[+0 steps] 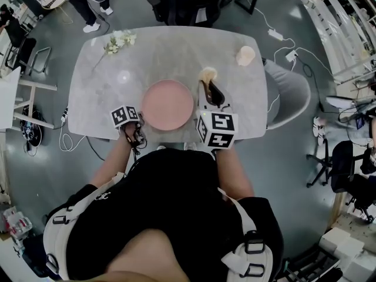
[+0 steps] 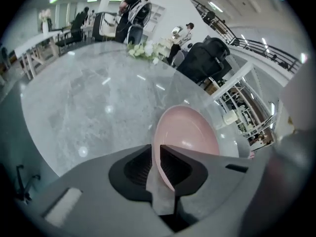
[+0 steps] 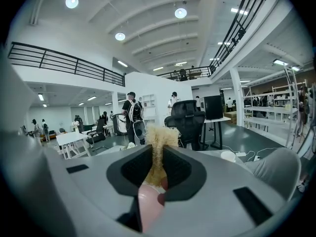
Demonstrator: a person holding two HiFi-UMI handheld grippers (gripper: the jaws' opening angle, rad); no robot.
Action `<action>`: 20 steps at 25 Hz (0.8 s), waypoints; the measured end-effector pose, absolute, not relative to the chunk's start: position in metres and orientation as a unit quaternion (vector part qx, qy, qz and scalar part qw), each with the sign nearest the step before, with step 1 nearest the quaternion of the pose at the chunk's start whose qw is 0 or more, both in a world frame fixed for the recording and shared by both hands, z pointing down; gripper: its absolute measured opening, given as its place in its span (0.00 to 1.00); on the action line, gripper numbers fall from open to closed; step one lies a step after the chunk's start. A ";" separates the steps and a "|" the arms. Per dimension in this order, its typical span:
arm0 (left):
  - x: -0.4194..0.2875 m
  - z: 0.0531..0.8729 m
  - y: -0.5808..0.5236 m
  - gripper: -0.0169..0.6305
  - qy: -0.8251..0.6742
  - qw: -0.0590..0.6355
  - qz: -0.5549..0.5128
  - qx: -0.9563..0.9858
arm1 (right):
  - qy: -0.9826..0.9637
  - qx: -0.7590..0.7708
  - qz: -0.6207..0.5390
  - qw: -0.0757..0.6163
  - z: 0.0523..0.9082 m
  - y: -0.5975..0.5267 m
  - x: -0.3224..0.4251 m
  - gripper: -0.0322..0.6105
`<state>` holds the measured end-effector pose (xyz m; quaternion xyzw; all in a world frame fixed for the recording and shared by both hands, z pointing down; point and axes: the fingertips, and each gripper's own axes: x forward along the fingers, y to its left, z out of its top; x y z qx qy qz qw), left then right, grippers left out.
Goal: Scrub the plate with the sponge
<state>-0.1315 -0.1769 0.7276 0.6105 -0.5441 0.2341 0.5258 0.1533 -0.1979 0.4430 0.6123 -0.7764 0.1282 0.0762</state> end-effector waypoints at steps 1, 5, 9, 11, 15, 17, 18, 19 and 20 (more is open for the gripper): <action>-0.138 0.714 -0.184 0.10 -0.565 0.494 0.237 0.617 | -0.778 0.611 0.128 0.075 0.443 -0.198 0.151 0.15; -0.146 0.632 -0.215 0.10 -0.627 0.342 0.213 0.667 | -0.784 0.604 0.126 0.071 0.442 -0.198 0.147 0.15; -0.141 0.537 -0.236 0.09 -0.658 0.186 0.144 0.715 | -0.788 0.601 0.122 0.061 0.439 -0.200 0.137 0.15; -0.133 0.490 -0.237 0.07 -0.659 0.114 0.109 0.735 | -0.791 0.598 0.117 0.052 0.435 -0.201 0.132 0.15; -0.111 0.424 -0.224 0.04 -0.639 0.019 0.056 0.767 | -0.801 0.591 0.089 0.015 0.419 -0.197 0.128 0.15; -0.102 0.412 -0.218 0.04 -0.626 0.012 0.047 0.779 | -0.807 0.588 0.062 -0.010 0.406 -0.192 0.126 0.15; -0.098 0.409 -0.216 0.04 -0.620 0.014 0.045 0.783 | -0.808 0.586 0.052 -0.019 0.401 -0.190 0.125 0.15; -0.095 0.408 -0.216 0.03 -0.615 0.017 0.045 0.787 | -0.809 0.585 0.047 -0.026 0.398 -0.189 0.125 0.15; -0.093 0.409 -0.215 0.03 -0.610 0.019 0.046 0.791 | -0.809 0.586 0.048 -0.030 0.397 -0.190 0.126 0.15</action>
